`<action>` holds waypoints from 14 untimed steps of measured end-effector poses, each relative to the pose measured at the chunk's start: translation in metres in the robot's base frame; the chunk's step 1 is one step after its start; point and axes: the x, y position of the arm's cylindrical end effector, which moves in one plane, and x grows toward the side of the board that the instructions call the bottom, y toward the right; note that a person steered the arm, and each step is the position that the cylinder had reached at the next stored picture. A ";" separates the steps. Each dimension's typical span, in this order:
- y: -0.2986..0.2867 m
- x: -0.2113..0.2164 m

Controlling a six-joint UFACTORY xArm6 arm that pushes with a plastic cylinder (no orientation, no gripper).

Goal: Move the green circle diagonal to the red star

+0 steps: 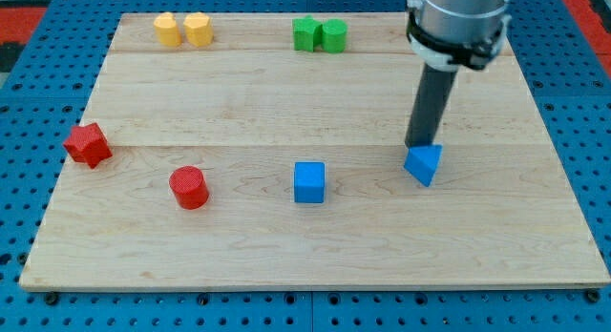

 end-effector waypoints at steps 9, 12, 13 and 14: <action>-0.147 -0.226; -0.094 -0.109; -0.102 -0.133; -0.071 -0.123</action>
